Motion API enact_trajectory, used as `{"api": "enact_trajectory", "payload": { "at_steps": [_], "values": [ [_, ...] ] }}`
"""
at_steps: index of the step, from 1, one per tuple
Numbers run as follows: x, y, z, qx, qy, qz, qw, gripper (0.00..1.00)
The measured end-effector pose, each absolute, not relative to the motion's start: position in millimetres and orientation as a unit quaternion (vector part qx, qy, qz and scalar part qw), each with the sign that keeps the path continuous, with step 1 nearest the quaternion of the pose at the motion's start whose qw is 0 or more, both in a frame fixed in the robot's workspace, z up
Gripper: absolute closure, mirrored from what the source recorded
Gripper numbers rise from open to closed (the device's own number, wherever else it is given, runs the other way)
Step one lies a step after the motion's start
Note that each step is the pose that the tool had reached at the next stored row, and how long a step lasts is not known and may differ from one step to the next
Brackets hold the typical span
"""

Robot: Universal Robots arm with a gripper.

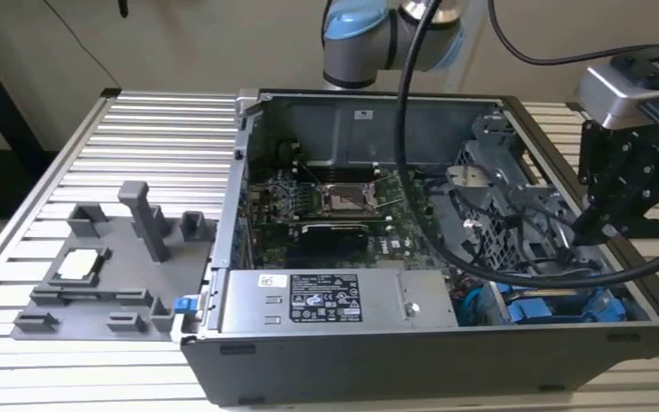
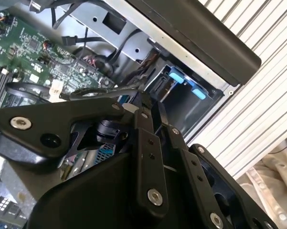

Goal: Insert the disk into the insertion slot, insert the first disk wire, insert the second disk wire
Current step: 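Insert the first disk wire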

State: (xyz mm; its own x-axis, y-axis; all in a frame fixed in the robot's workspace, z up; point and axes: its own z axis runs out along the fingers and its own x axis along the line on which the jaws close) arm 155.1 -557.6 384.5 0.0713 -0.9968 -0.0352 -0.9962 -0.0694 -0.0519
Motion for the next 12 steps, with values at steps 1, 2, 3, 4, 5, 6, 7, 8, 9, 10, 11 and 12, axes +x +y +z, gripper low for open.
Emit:
{"api": "enact_trajectory", "payload": {
  "at_steps": [1,2,3,4,5,6,7,8,9,10,11,12],
  "values": [
    [156.5,-558.8,384.4,-0.731,0.682,-0.002,0.028,0.81],
    [158.1,-560.0,384.2,-0.731,0.682,0.001,0.025,0.81],
    [159.4,-560.7,383.9,-0.731,0.682,0.003,0.024,0.81],
    [160.2,-561.0,383.6,-0.731,0.682,0.003,0.024,0.81],
    [160.8,-561.1,383.1,-0.73,0.683,0.003,0.024,0.81],
    [161.4,-561.2,382.6,-0.729,0.684,0.003,0.024,0.81],
    [161.9,-561.2,382.1,-0.728,0.685,0.003,0.024,0.81],
    [162.3,-561.2,381.7,-0.727,0.686,0.003,0.024,0.81],
    [162.7,-561.2,381.2,-0.726,0.687,0.003,0.024,0.81],
    [163.2,-561.2,380.6,-0.725,0.688,0.003,0.023,0.81],
    [163.7,-561.3,380.1,-0.724,0.689,0.003,0.023,0.81],
    [164.2,-561.2,379.4,-0.724,0.69,0.004,0.023,0.81]
  ]
}}
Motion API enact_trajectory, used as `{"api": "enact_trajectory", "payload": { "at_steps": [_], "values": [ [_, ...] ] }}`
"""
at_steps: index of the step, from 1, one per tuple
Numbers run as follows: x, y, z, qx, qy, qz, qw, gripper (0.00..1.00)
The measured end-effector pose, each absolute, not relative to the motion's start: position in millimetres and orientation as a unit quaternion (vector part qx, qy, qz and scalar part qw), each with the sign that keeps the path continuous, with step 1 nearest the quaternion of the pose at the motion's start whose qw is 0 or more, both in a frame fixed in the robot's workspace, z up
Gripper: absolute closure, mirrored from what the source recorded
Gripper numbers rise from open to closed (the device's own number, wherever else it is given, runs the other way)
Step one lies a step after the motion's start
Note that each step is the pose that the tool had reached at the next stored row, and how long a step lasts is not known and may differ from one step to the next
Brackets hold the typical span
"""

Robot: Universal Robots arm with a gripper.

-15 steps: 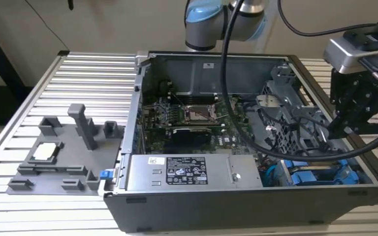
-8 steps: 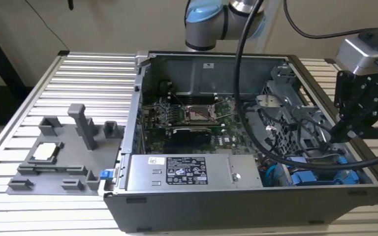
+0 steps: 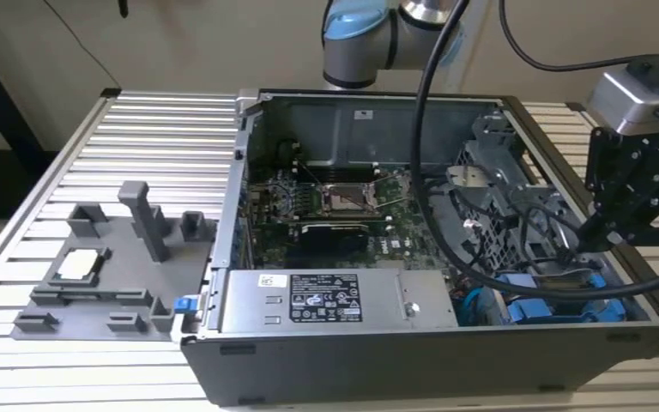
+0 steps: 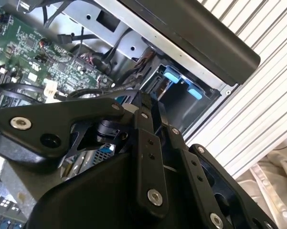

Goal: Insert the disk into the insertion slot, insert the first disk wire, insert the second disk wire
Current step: 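Insert the first disk wire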

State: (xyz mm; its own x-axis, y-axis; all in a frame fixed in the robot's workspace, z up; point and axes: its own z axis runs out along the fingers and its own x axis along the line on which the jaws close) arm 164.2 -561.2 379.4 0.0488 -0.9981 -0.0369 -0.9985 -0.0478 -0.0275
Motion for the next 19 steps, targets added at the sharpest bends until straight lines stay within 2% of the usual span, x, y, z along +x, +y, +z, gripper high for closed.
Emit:
{"api": "enact_trajectory", "payload": {
  "at_steps": [4,10,19],
  "values": [
    [165.6,-561.3,377.4,-0.722,0.692,0.006,0.022,0.81],
    [168.3,-561.5,374.7,-0.721,0.692,0.014,0.014,0.81],
    [170.5,-563.6,369.8,-0.716,0.698,0.014,0.014,0.81]
  ]
}}
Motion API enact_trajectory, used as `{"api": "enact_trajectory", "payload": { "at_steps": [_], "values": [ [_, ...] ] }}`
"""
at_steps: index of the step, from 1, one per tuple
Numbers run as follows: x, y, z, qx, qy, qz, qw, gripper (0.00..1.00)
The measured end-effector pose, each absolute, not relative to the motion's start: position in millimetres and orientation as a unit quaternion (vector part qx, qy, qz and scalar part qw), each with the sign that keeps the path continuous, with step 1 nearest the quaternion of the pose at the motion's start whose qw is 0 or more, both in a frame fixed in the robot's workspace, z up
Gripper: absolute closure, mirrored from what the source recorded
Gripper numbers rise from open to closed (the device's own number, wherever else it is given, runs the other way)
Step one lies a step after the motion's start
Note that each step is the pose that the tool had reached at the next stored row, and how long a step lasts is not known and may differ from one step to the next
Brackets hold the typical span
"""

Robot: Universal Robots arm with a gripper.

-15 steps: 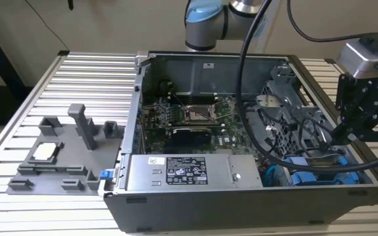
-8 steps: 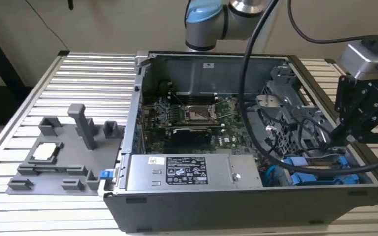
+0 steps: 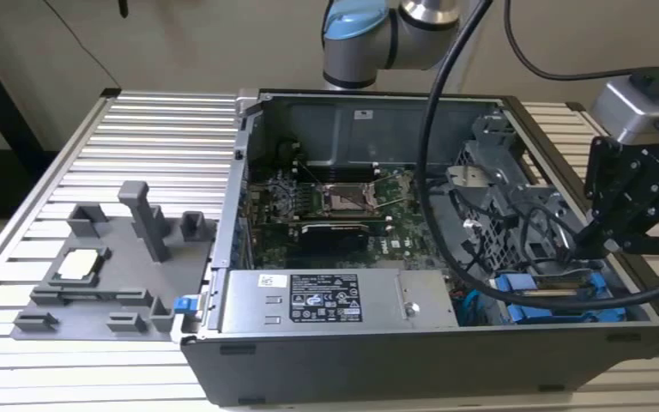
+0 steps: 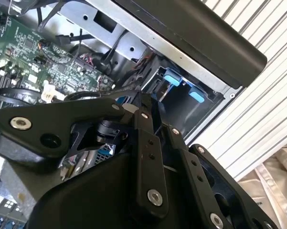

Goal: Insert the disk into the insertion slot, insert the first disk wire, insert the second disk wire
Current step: 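Insert the first disk wire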

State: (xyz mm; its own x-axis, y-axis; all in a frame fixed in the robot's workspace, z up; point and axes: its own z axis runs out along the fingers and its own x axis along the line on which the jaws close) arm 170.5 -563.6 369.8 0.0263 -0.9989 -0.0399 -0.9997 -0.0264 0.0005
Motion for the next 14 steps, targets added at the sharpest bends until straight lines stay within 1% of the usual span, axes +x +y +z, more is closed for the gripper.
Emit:
{"api": "enact_trajectory", "payload": {
  "at_steps": [6,14],
  "values": [
    [170.5,-567.0,365.5,-0.715,0.699,0.016,0.015,0.81],
    [171.0,-567.8,362.4,-0.715,0.699,0.019,0.012,0.81]
  ]
}}
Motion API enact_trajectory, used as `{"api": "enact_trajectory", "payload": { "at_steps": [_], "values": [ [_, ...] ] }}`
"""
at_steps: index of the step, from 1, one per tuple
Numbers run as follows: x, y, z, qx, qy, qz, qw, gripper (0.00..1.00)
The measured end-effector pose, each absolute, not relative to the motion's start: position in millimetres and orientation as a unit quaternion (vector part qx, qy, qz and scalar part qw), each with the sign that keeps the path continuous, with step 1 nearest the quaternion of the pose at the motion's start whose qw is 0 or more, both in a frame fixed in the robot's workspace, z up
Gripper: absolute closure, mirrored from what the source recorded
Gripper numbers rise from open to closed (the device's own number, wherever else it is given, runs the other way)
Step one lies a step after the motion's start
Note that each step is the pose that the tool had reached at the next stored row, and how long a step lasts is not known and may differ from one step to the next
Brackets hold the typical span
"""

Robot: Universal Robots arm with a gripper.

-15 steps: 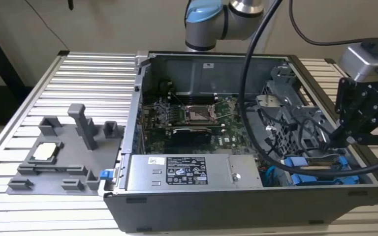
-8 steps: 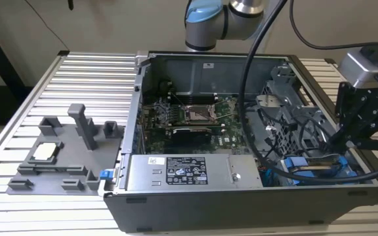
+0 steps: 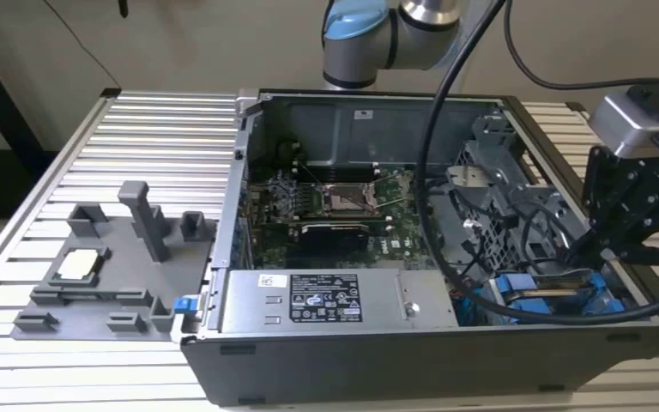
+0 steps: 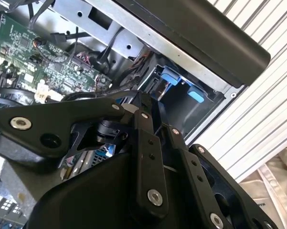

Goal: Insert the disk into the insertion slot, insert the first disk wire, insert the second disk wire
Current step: 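Insert the first disk wire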

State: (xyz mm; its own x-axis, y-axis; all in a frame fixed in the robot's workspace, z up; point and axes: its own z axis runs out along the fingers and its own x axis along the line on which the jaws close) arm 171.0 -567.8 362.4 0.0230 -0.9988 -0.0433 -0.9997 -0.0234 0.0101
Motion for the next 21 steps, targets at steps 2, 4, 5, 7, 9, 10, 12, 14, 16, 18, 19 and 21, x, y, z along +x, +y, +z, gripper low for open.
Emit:
{"api": "enact_trajectory", "payload": {
  "at_steps": [2,4,5,7,9,10,12,14,16,18,19,21],
  "values": [
    [171.3,-568.0,361.1,-0.715,0.699,0.02,0.011,0.81],
    [171.6,-568.2,360.2,-0.715,0.699,0.02,0.01,0.81],
    [171.9,-568.2,359.6,-0.715,0.699,0.021,0.01,0.81],
    [172.3,-568.5,358.6,-0.715,0.699,0.022,0.009,0.81],
    [172.7,-568.9,357.4,-0.715,0.699,0.022,0.008,0.81],
    [172.9,-569.0,356.7,-0.715,0.699,0.022,0.008,0.81],
    [173.3,-569.2,355.3,-0.715,0.699,0.023,0.008,0.81],
    [173.6,-569.4,354.0,-0.715,0.699,0.023,0.008,0.81],
    [174.0,-569.5,352.7,-0.715,0.699,0.023,0.008,0.81],
    [174.4,-569.5,351.3,-0.715,0.699,0.024,0.009,0.81],
    [174.5,-569.6,350.7,-0.715,0.699,0.024,0.009,0.81],
    [174.5,-569.5,349.7,-0.715,0.699,0.024,0.009,0.81]
  ]
}}
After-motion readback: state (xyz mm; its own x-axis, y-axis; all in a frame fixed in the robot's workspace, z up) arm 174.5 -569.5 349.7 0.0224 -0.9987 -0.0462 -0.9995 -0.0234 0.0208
